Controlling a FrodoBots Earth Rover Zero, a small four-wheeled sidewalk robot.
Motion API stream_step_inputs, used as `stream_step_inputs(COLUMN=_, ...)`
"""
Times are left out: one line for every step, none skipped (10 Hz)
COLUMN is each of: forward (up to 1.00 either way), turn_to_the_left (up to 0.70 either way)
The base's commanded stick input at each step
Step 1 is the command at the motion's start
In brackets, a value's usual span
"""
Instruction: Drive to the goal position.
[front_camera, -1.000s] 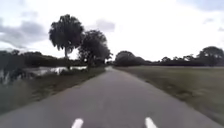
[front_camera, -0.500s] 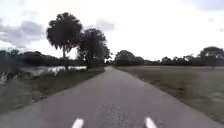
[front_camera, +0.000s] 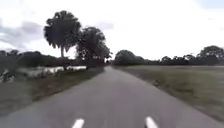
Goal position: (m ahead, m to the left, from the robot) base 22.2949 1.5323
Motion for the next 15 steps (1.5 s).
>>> stream_step_inputs(forward=0.85, turn_to_the_left=0.03)
stream_step_inputs(forward=0.85, turn_to_the_left=0.0)
stream_step_inputs(forward=0.85, turn_to_the_left=0.0)
stream_step_inputs(forward=0.85, turn_to_the_left=0.0)
stream_step_inputs(forward=0.85, turn_to_the_left=0.0)
stream_step_inputs(forward=0.85, turn_to_the_left=0.0)
stream_step_inputs(forward=0.85, turn_to_the_left=0.0)
stream_step_inputs(forward=0.85, turn_to_the_left=0.0)
stream_step_inputs(forward=0.85, turn_to_the_left=0.0)
stream_step_inputs(forward=0.85, turn_to_the_left=0.0)
stream_step_inputs(forward=0.85, turn_to_the_left=0.0)
stream_step_inputs(forward=0.85, turn_to_the_left=0.0)
stream_step_inputs(forward=0.85, turn_to_the_left=0.0)
stream_step_inputs(forward=0.85, turn_to_the_left=0.0)
stream_step_inputs(forward=0.85, turn_to_the_left=0.0)
